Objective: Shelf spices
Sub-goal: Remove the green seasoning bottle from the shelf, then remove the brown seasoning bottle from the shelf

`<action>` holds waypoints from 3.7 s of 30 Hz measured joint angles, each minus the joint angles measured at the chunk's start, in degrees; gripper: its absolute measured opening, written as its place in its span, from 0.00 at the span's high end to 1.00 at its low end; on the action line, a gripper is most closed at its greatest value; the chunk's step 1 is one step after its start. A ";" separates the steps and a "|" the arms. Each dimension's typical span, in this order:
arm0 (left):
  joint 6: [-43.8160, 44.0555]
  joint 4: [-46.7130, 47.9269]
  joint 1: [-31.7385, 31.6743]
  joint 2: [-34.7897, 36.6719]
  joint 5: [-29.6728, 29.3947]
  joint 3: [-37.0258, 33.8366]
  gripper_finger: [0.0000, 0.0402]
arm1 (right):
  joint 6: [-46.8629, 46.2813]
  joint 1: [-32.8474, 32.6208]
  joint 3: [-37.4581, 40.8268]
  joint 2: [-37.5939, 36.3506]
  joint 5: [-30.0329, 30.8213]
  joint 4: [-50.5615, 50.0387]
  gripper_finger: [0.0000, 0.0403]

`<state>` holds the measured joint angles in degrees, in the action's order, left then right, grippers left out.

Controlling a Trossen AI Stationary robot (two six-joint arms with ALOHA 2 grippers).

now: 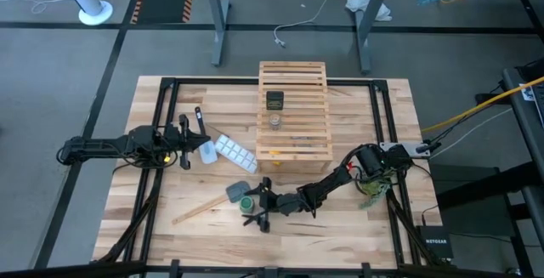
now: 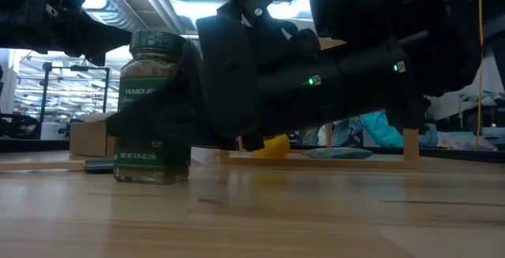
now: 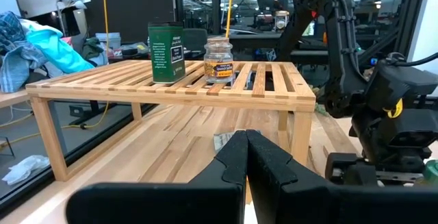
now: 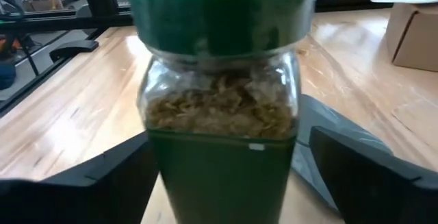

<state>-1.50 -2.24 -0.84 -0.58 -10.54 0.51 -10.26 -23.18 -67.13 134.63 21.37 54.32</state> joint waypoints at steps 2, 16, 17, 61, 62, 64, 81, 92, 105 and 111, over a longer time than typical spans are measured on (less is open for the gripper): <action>0.00 0.00 0.00 0.00 0.00 0.00 1.00 | 0.02 0.00 0.00 -0.36 -0.02 0.17 0.07; 0.00 0.00 -0.01 0.01 0.01 0.01 1.00 | 0.24 -0.09 0.11 -5.45 -0.02 -2.85 0.21; 0.00 0.00 -0.02 0.02 0.02 0.00 1.00 | 0.25 -0.09 0.14 -5.80 -0.03 -3.46 0.22; 0.00 -0.01 0.00 0.02 0.00 0.00 1.00 | 28.67 -18.72 0.15 -40.36 39.45 -37.46 0.66; 0.00 0.00 0.00 0.02 0.02 0.00 1.00 | 28.64 -19.32 0.15 -40.42 41.08 -38.52 0.67; 0.00 0.00 -0.02 0.02 0.02 0.00 1.00 | 28.65 -20.41 0.15 -40.44 44.93 -40.03 0.68; 5.90 0.00 0.00 0.02 0.02 0.00 1.00 | 6.70 -23.75 0.15 -50.92 50.64 -69.91 0.74; 14.61 -3.31 -0.04 0.00 0.63 0.01 1.00 | -12.31 -19.50 0.15 -52.83 48.38 -92.07 0.74; 6.95 -13.56 -0.07 -5.44 -1.33 0.01 1.00 | -12.03 -3.27 0.15 -52.83 40.36 -93.62 0.74; 2.91 -15.57 -0.06 -7.79 -3.27 0.01 0.94 | -11.96 -1.00 0.15 -52.83 35.56 -92.95 0.74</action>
<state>1.42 -17.81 -0.90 -8.37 -13.81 0.52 -22.22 -24.18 -66.98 81.80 56.93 -38.63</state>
